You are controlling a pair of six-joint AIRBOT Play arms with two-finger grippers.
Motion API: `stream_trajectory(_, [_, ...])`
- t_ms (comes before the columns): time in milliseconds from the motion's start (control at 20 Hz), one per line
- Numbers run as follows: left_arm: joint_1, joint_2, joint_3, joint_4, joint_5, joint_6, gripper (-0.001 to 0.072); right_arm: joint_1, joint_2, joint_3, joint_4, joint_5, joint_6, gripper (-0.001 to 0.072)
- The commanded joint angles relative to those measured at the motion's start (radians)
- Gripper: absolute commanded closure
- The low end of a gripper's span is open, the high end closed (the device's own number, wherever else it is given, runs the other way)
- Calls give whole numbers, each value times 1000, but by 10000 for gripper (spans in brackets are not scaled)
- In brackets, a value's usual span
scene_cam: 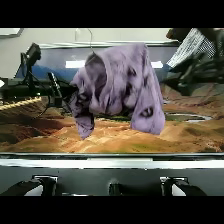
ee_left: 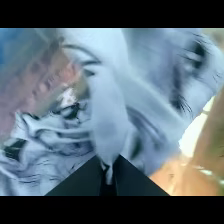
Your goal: Fold the clothes and pants, and hang the long-sleeved shirts on hangers.
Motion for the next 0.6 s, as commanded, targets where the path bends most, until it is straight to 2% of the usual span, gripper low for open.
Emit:
stream_trajectory(0, [-19,26,10,8,-55,-6,686,-108,15,-1,6,28,-45,208])
stream_trajectory(150, [-21,26,9,8,-69,-6,686,-85,-16,-5,15,-29,-236,209])
stream_trajectory(350, [-23,25,9,8,-69,-5,686,0,-89,-5,21,-99,-304,207])
stream_trajectory(550, [-23,25,9,8,-70,-5,685,91,-191,-5,21,-142,-314,208])
